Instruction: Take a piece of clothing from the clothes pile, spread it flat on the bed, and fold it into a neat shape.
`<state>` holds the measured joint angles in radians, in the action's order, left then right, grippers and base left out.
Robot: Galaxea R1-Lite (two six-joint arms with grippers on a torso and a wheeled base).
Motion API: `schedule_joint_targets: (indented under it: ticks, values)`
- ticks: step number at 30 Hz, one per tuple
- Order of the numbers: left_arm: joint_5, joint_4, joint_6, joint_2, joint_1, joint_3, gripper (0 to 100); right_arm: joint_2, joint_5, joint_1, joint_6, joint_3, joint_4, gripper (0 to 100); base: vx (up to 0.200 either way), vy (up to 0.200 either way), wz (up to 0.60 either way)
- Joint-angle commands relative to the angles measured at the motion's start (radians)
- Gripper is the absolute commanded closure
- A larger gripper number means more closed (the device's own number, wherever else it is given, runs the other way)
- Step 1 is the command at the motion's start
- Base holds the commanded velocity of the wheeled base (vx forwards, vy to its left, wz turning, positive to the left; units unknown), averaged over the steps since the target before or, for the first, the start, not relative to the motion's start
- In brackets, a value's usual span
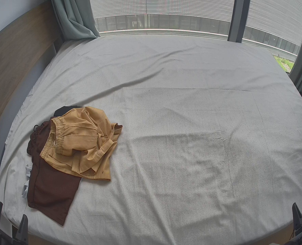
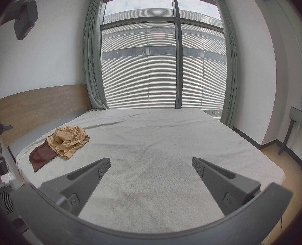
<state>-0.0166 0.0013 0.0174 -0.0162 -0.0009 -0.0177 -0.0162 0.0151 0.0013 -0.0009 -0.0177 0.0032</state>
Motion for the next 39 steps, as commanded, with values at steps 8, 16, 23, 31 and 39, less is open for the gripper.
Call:
schedule_joint_targets:
  ticks: [8,16,23,31,39]
  values:
    - [0.0,-0.001,0.007,0.016,0.001,0.016,0,0.016,0.0,0.0,-0.001,0.015,-0.002,0,0.0,0.0,0.0]
    - [0.0,0.0,0.004,0.016,0.001,0.016,0,0.016,0.0,0.0,-0.001,0.016,-0.002,0,0.0,0.0,0.0]
    - [0.0,0.0,0.002,0.016,0.001,0.016,0,0.016,0.0,0.0,-0.001,0.016,-0.002,0,0.0,0.0,0.0]
    - [0.001,-0.001,-0.004,0.016,0.001,0.016,0,0.016,0.0,0.0,-0.001,0.016,-0.002,0,0.0,0.0,0.0]
    - [0.001,-0.118,0.006,-0.001,0.01,-0.051,0,0.016,0.0,0.0,-0.001,0.016,-0.002,0,0.0,0.0,0.0]
